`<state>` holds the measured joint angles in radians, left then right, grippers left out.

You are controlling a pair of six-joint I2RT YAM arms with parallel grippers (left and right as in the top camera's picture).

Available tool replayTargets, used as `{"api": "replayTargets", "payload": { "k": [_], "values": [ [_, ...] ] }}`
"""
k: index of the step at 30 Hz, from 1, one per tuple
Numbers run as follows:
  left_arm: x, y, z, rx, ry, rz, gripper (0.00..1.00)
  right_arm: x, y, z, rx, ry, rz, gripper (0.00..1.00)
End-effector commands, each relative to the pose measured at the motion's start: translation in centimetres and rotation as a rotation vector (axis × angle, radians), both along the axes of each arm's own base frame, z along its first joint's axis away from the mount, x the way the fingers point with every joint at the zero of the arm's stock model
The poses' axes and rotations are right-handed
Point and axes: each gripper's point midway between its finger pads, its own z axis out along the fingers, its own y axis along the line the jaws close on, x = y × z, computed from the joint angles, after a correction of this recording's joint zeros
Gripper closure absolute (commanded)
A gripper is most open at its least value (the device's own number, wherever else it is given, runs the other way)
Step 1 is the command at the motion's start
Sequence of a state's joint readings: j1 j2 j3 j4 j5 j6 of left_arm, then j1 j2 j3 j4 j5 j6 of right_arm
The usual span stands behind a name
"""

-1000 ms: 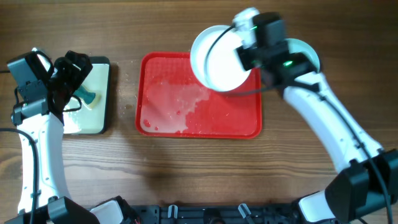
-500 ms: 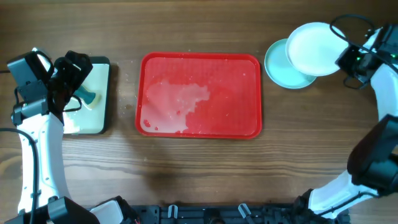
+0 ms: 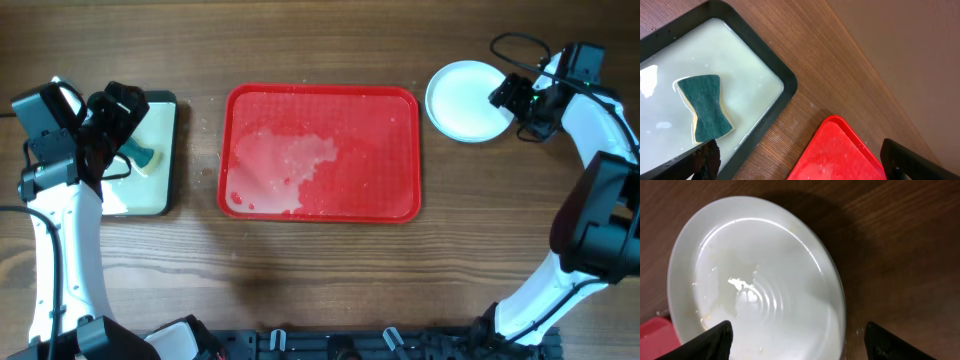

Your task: Clean dirty plates on tray and stack at the side

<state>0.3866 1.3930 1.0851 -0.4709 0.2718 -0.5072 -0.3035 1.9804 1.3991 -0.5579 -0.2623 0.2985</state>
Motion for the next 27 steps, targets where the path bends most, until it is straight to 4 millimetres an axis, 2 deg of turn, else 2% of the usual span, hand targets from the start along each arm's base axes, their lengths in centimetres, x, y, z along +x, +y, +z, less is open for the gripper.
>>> {"api": "replayTargets", "payload": {
  "k": [1, 2, 4, 5, 6, 7, 8, 10, 13, 14, 17, 20, 23, 25, 27],
  "values": [
    [0.0, -0.1, 0.0, -0.004, -0.004, -0.009, 0.00, -1.0, 0.6, 9.0, -0.021, -0.146, -0.002, 0.15],
    [0.0, -0.1, 0.0, -0.004, -0.004, -0.009, 0.00, -2.4, 1.3, 12.0, -0.033, -0.184, 0.025, 0.15],
    [0.0, -0.1, 0.0, -0.004, -0.004, -0.009, 0.00, -4.9, 2.4, 15.5, -0.056, -0.213, 0.060, 0.15],
    [0.0, -0.1, 0.0, -0.004, -0.004, -0.009, 0.00, -7.1, 3.7, 17.3, -0.073, -0.216, 0.102, 0.15],
    [0.0, -0.1, 0.0, -0.004, -0.004, -0.009, 0.00, -8.8, 4.8, 18.2, -0.080, -0.207, 0.140, 0.15],
    [0.0, -0.1, 0.0, -0.004, -0.004, -0.009, 0.00, -10.2, 5.9, 18.8, -0.088, -0.198, 0.180, 0.15],
    [0.0, -0.1, 0.0, -0.004, -0.004, -0.010, 0.00, -11.8, 7.1, 19.3, -0.086, -0.185, 0.213, 0.00],
    [0.0, -0.1, 0.0, -0.004, -0.004, -0.009, 0.00, -15.3, 9.5, 19.8, -0.048, -0.126, 0.243, 0.00],
    [0.0, -0.1, 0.0, -0.004, -0.004, -0.009, 0.00, -20.6, 11.8, 18.8, 0.018, 0.043, 0.258, 0.00],
    [0.0, -0.1, 0.0, -0.004, -0.004, -0.009, 0.00, -21.3, 11.9, 18.6, 0.036, 0.077, 0.238, 0.00],
    [0.0, -0.2, 0.0, -0.005, -0.004, -0.010, 0.00, -21.4, 11.9, 18.5, 0.068, 0.103, 0.161, 0.00],
    [0.0, -0.1, 0.0, -0.004, -0.004, -0.009, 0.00, -20.5, 9.9, 18.2, -0.040, 0.088, 0.123, 0.00],
    [0.0, -0.2, 0.0, -0.005, -0.004, -0.010, 0.00, -21.3, 10.0, 17.9, -0.038, 0.125, 0.129, 0.00],
    [0.0, -0.1, 0.0, -0.004, -0.004, -0.010, 0.00, -20.4, 10.1, 18.1, -0.038, 0.094, 0.137, 0.00],
    [0.0, -0.1, 0.0, -0.004, -0.004, -0.009, 0.00, -18.6, 10.6, 18.6, -0.048, -0.009, 0.216, 0.00]
  ]
}}
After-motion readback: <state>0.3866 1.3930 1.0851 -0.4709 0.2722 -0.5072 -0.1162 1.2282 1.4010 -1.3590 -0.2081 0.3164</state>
